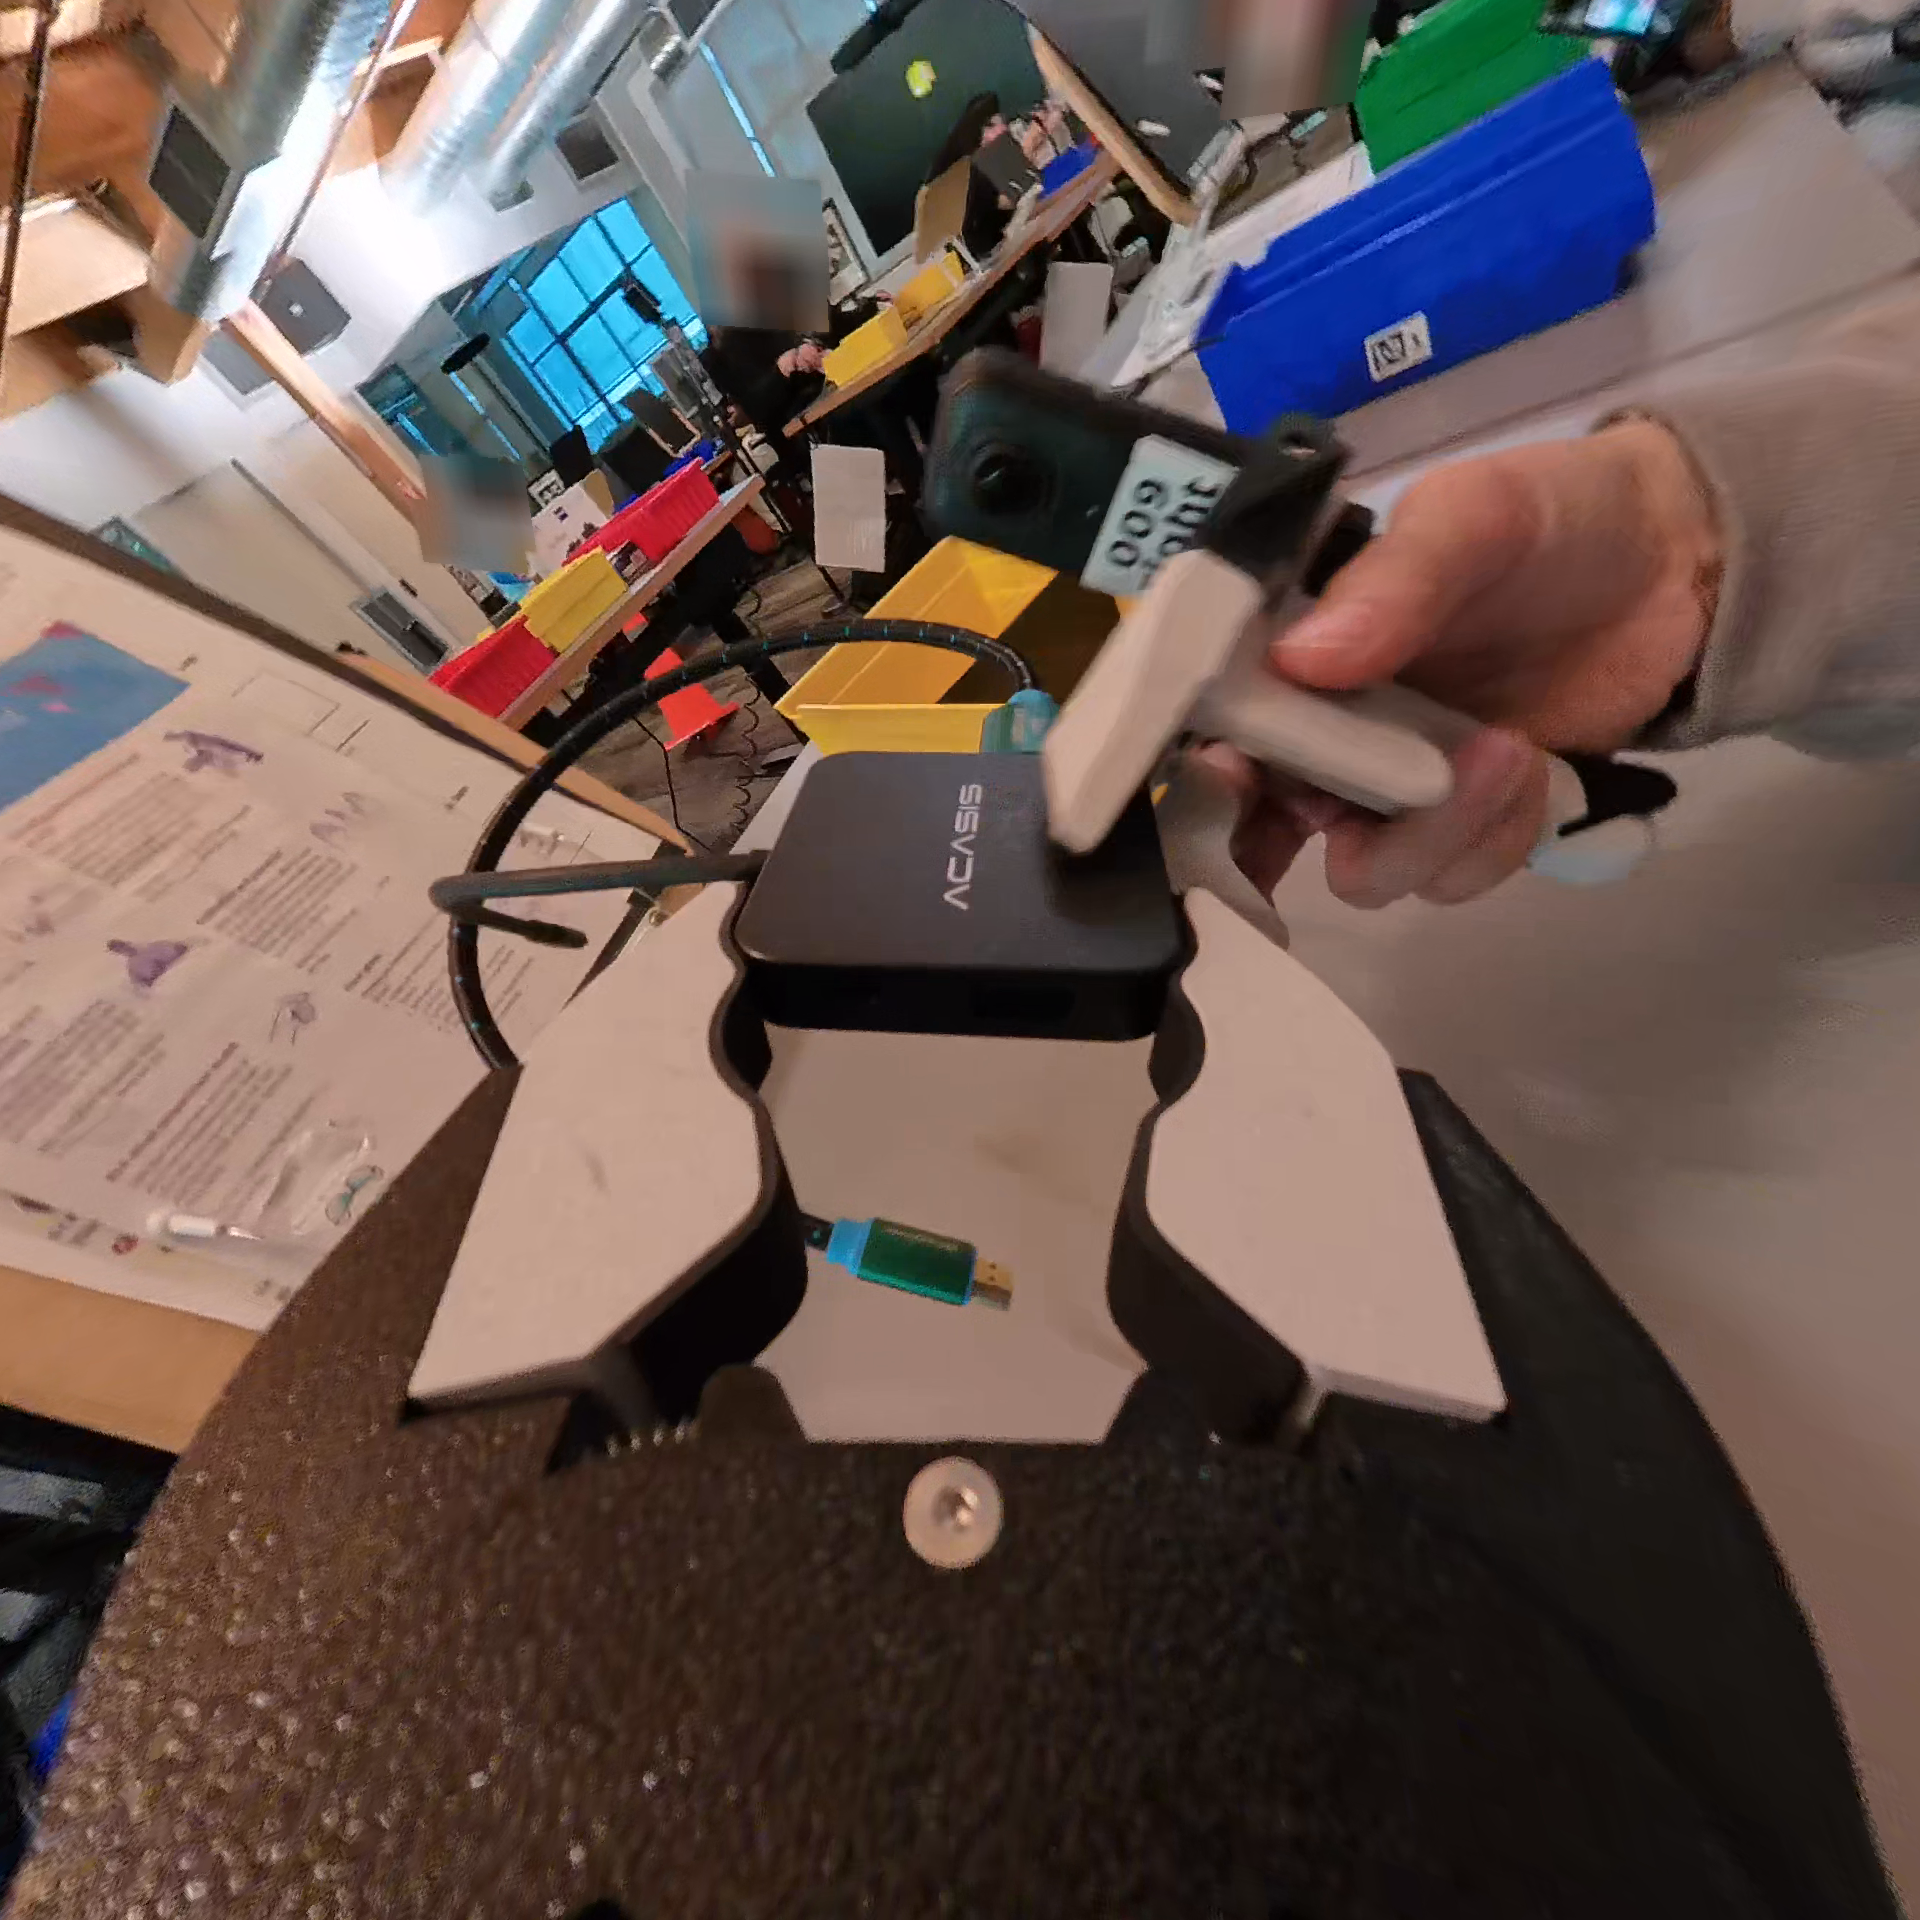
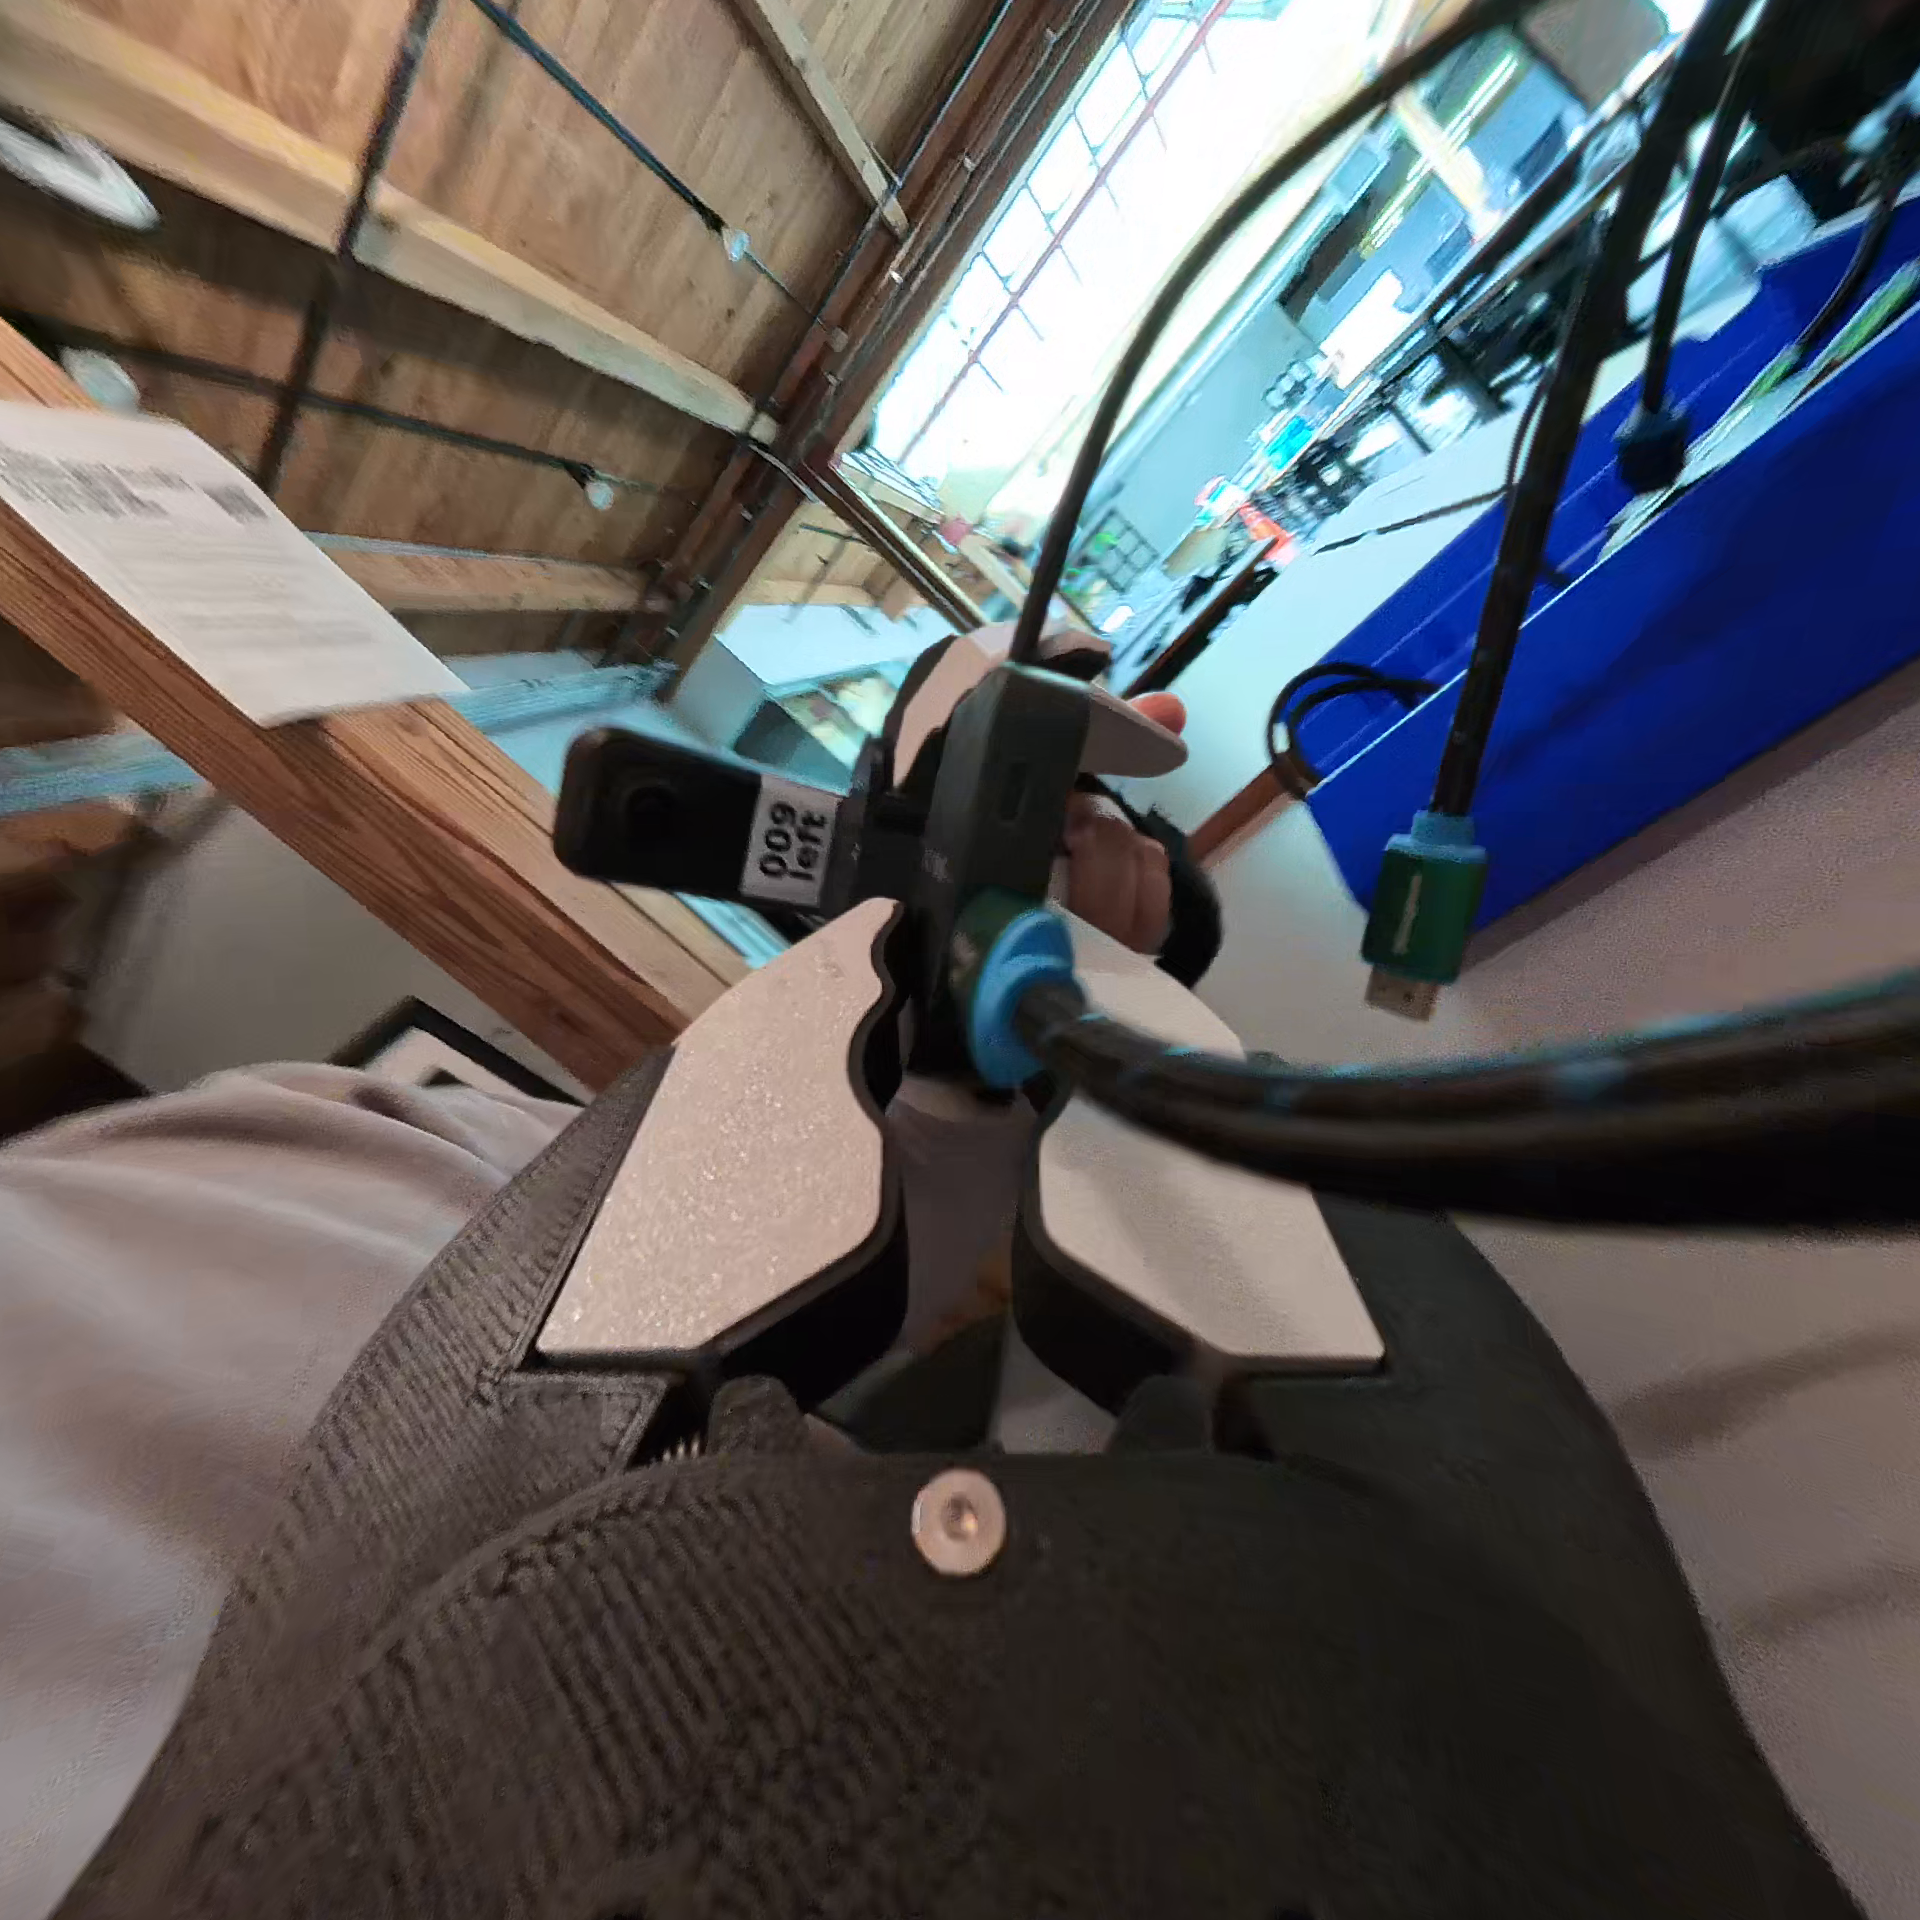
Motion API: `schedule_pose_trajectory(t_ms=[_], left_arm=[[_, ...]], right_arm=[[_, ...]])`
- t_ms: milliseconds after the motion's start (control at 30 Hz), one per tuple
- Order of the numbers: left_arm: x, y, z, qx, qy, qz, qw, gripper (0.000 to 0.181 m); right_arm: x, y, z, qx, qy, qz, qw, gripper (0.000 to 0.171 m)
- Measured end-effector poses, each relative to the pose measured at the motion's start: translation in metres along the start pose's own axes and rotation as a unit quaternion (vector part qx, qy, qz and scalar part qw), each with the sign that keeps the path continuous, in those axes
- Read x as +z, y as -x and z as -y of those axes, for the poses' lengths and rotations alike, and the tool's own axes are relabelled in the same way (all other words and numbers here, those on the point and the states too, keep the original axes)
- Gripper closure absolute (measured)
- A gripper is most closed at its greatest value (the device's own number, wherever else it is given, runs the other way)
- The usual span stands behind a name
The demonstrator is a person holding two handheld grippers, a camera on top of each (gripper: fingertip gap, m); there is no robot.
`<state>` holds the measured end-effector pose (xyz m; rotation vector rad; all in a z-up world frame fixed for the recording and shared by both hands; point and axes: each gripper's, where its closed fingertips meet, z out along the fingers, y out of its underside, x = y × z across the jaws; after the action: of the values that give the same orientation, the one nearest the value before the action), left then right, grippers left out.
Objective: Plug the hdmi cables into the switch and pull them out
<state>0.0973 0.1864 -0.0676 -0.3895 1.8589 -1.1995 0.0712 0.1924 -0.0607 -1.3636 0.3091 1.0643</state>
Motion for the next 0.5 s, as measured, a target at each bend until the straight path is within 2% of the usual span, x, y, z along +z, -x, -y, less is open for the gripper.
schedule_pose_trajectory(t_ms=[33, 100, 200, 233, 367, 500], left_arm=[[-0.002, 0.004, -0.002, -0.018, -0.004, 0.007, 1.0, 0.109], [-0.009, 0.017, -0.007, -0.059, -0.014, 0.021, 0.998, 0.109], [-0.021, 0.027, -0.023, -0.096, -0.016, 0.025, 0.995, 0.109], [-0.023, 0.025, -0.026, -0.104, -0.018, 0.017, 0.994, 0.109], [-0.014, 0.003, -0.031, -0.098, -0.021, -0.037, 0.994, 0.109], [0.0, -0.02, -0.022, -0.055, -0.021, -0.08, 0.995, 0.109]], right_arm=[[-0.002, -0.003, -0.002, -0.037, 0.006, -0.02, 0.999, 0.143], [-0.011, -0.014, -0.01, -0.12, 0.036, -0.082, 0.989, 0.108], [-0.04, -0.027, -0.008, -0.266, 0.079, -0.198, 0.94, 0.078], [-0.049, -0.024, -0.001, -0.31, 0.08, -0.225, 0.92, 0.075], [-0.058, 0.001, 0.03, -0.476, 0.11, -0.258, 0.834, 0.093], [-0.057, -0.017, 0.004, -0.507, 0.295, -0.233, 0.776, 0.106]])
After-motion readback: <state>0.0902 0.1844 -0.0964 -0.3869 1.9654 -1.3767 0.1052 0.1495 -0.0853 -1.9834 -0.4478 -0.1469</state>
